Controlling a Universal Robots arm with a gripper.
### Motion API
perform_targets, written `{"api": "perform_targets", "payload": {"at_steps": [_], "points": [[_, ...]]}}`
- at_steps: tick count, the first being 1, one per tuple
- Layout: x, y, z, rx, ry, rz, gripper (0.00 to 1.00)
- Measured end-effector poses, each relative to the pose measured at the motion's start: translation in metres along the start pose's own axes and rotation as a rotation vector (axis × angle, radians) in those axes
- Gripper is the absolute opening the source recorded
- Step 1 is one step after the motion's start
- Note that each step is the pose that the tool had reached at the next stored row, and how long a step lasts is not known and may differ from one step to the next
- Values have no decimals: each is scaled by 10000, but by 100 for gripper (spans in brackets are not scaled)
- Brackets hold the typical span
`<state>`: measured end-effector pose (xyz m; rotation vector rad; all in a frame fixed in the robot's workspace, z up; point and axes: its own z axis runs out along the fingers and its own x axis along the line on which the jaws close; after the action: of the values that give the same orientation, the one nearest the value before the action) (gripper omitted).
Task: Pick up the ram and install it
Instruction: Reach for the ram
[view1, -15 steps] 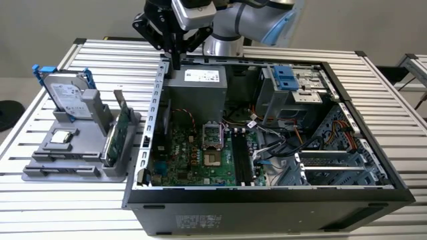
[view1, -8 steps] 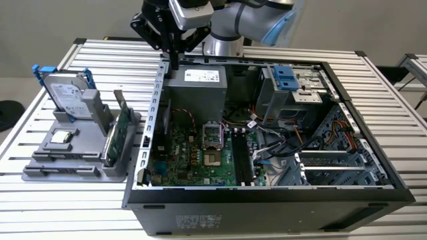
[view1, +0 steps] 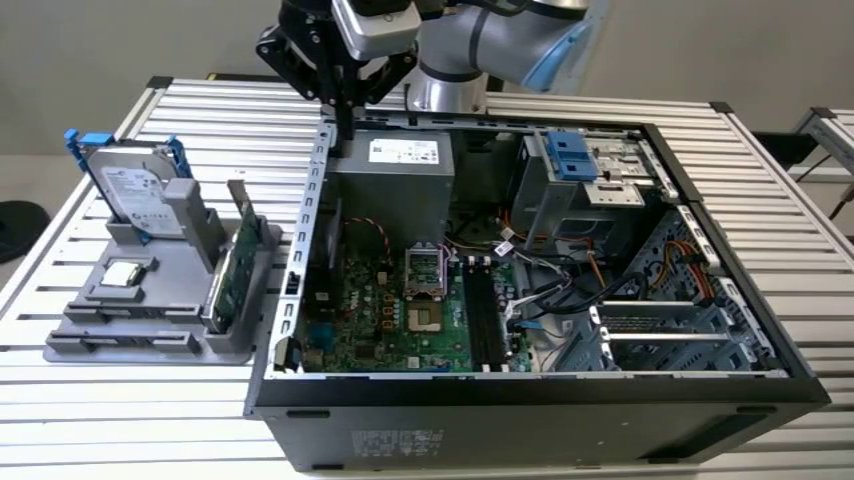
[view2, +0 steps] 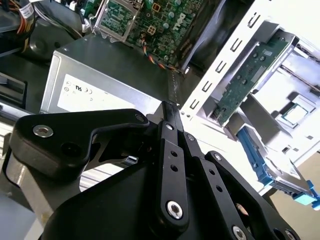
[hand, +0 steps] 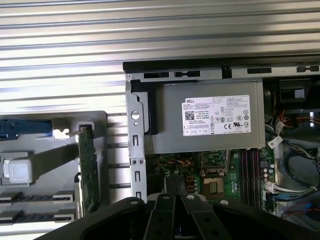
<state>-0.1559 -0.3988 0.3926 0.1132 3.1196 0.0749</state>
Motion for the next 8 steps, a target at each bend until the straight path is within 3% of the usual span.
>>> {"api": "perform_targets", "payload": {"at_steps": [8], "points": [[22,-2,0,0,0,1,0]]}}
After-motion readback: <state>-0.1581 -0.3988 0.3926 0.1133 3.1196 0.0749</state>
